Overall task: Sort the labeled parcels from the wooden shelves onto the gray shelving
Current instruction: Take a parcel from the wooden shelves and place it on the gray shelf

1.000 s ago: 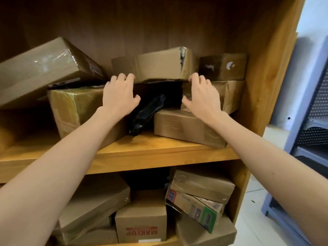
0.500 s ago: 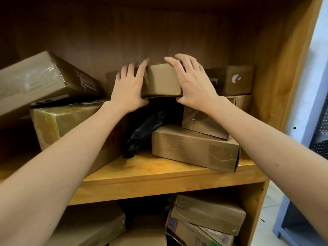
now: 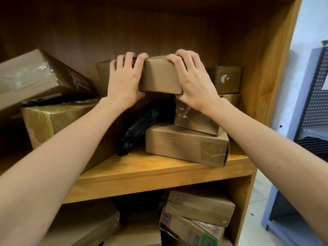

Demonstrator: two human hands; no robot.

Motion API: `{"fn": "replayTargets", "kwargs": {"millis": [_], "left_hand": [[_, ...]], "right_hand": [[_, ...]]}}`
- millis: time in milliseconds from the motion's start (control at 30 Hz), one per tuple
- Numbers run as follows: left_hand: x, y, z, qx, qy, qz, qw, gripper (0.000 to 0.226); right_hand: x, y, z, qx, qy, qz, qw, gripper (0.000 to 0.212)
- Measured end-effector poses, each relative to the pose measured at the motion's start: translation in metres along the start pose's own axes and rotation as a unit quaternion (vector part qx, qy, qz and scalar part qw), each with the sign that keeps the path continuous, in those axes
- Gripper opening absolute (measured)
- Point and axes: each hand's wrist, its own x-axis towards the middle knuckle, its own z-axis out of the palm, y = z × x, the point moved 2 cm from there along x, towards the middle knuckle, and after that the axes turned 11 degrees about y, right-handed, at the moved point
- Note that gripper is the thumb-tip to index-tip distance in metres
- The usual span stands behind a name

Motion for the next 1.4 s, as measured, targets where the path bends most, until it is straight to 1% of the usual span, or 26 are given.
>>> {"fn": "replayTargets", "kwargs": {"millis": [167,400,633,767,900,967,1000,1067,1133,1200,1267,1333,1400], "left_hand": [[-0.014,0.003,-0.03,-0.027,0.026,0.012,0.999,0.085],[-0.044,0.015,-0.071,-0.062,0.049,0.024,0.997,0.08],[-0.072,0.042,-0.099,-0.09,0.066,0.048,0.993,0.087],[-0.078,0.053,-0.115,-0.1,0.07,0.059,0.991,0.088],[-0.076,0.068,-0.124,-0.136,0.077,0.078,0.985,0.091],[-0.076,0.077,-0.125,-0.15,0.091,0.086,0.981,0.092],[-0.075,0.082,-0.125,-0.159,0.103,0.077,0.979,0.091],[-0.077,0.091,-0.126,-0.185,0.129,0.031,0.974,0.082],[-0.079,0.101,-0.126,-0.218,0.136,-0.029,0.966,0.075],[-0.083,0.113,-0.12,-0.254,0.117,-0.075,0.957,0.076],[-0.088,0.126,-0.111,-0.298,0.087,-0.107,0.945,0.086],[-0.092,0.141,-0.105,-0.358,0.04,-0.138,0.923,0.097],[-0.095,0.157,-0.103,-0.421,-0.02,-0.172,0.89,0.103]], "right_hand": [[-0.007,-0.016,-0.029,-0.023,0.018,-0.007,1.0,0.082],[-0.034,-0.048,-0.078,-0.059,0.031,0.015,0.998,0.085],[-0.071,-0.062,-0.125,-0.068,0.035,0.028,0.997,0.086],[-0.08,-0.066,-0.146,-0.068,0.037,0.04,0.996,0.088],[-0.087,-0.063,-0.166,-0.053,0.047,0.057,0.996,0.088],[-0.094,-0.059,-0.18,-0.033,0.057,0.092,0.994,0.088],[-0.099,-0.055,-0.187,-0.022,0.061,0.121,0.99,0.089],[-0.111,-0.045,-0.201,0.008,0.067,0.189,0.98,0.089],[-0.124,-0.033,-0.216,0.037,0.079,0.255,0.963,0.088],[-0.137,-0.022,-0.232,0.052,0.1,0.317,0.942,0.09],[-0.149,-0.014,-0.246,0.067,0.115,0.384,0.914,0.093],[-0.157,-0.007,-0.257,0.085,0.121,0.444,0.884,0.094],[-0.164,-0.002,-0.264,0.127,0.123,0.518,0.837,0.095]]}}
